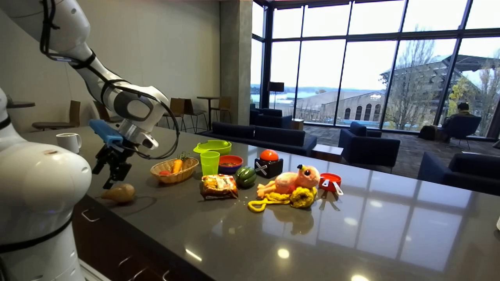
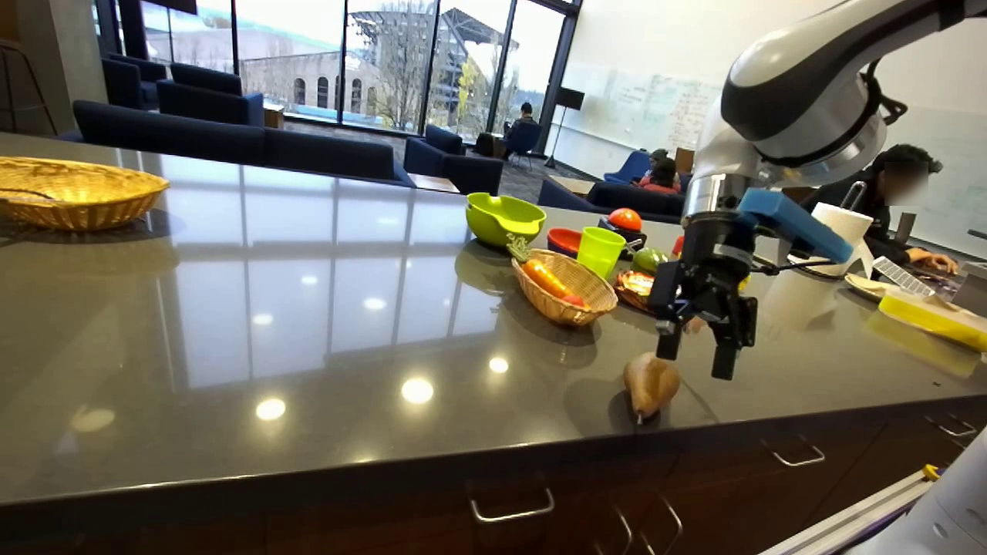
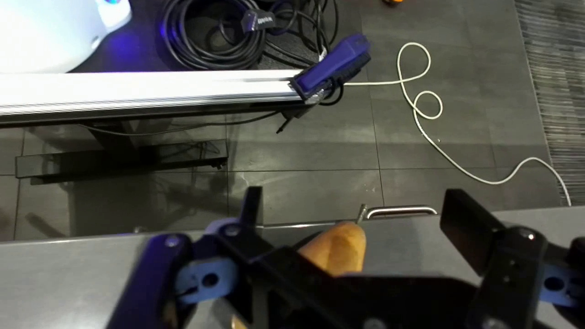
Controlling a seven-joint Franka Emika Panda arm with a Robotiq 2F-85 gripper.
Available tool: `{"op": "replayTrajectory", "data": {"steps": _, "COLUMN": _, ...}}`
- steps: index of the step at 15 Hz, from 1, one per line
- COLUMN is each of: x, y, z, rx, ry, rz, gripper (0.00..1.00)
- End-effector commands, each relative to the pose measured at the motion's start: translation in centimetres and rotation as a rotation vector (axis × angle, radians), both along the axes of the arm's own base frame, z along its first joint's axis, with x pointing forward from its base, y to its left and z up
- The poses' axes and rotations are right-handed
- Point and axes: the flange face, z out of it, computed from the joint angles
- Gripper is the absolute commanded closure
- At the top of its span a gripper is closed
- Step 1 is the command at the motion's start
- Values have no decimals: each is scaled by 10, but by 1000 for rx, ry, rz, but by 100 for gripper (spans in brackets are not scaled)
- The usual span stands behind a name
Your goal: Move the pear to the left, then push them backwards
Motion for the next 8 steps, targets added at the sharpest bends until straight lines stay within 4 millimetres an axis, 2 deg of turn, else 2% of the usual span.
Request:
{"op": "replayTrajectory", "data": {"steps": 1, "x": -9, "y": 28, "z": -19, "rx": -79, "ry": -50, "rz": -85, "gripper": 0}}
{"op": "replayTrajectory", "data": {"steps": 5, "x": -6, "y": 40, "z": -32, "rx": -200, "ry": -139, "rz": -202, "gripper": 0}}
{"op": "replayTrajectory", "data": {"steps": 8, "x": 0, "y": 41, "z": -35, "rx": -270, "ry": -184, "rz": -298, "gripper": 0}}
